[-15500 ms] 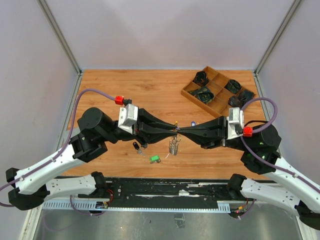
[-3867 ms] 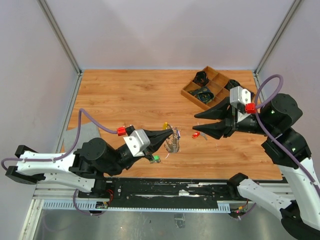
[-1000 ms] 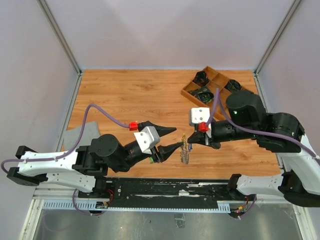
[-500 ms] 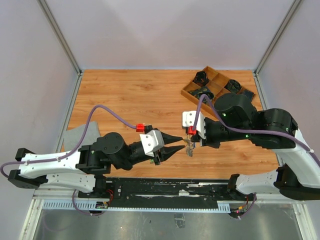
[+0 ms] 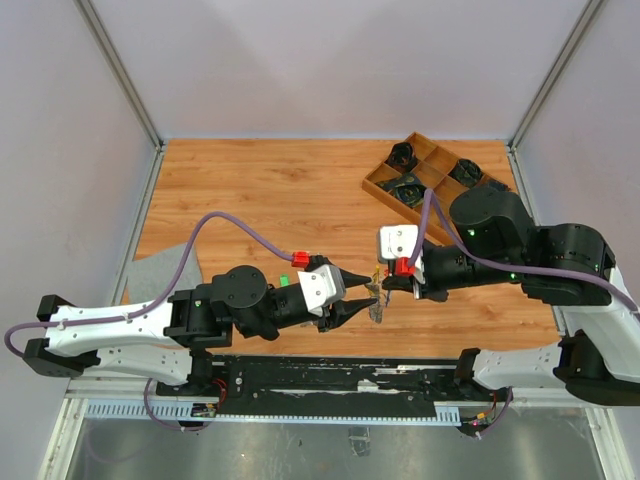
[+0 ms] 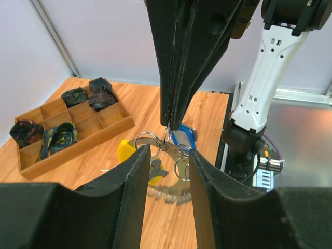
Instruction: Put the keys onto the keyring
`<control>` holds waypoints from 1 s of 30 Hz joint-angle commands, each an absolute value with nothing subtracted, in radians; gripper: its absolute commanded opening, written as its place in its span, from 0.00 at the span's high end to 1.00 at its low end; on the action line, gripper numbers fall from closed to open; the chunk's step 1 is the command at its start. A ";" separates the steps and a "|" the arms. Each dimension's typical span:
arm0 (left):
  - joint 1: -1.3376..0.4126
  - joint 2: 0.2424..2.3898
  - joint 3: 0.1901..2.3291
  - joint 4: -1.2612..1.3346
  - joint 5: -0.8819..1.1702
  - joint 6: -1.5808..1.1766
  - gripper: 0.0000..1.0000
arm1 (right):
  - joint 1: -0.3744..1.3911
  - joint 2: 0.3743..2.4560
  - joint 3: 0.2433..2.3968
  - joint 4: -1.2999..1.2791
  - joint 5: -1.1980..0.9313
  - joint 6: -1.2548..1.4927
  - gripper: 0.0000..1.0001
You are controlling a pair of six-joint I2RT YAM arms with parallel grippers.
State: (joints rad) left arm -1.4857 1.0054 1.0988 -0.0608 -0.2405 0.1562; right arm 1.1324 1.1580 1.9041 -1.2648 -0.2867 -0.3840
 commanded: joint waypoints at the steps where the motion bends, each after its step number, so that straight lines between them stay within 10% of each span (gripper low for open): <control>1: -1.478 1.005 1.129 -0.036 -0.233 0.160 0.58 | 1.143 1.156 1.897 -1.233 -0.340 -0.396 1.00; 2: -1.478 1.006 1.129 -0.034 -0.235 0.160 0.58 | 1.143 1.155 1.894 -1.235 -0.343 -0.396 1.00; 3: -1.479 1.006 1.130 -0.032 -0.236 0.162 0.58 | 1.143 1.156 1.892 -1.237 -0.345 -0.304 0.75; 5: -1.478 1.005 1.132 -0.031 -0.238 0.162 0.58 | 1.143 1.158 1.887 -1.239 -0.354 -0.412 0.99; 30: -1.393 0.959 1.040 -0.034 -0.247 0.042 0.66 | 1.132 1.064 1.651 -1.084 -0.014 -0.244 0.99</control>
State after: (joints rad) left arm -1.4525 0.9817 1.0805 -0.0582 -0.2581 0.1150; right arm 1.1324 1.0889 1.7336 -1.1446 -0.1425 -0.3370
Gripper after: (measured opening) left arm 0.322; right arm 0.005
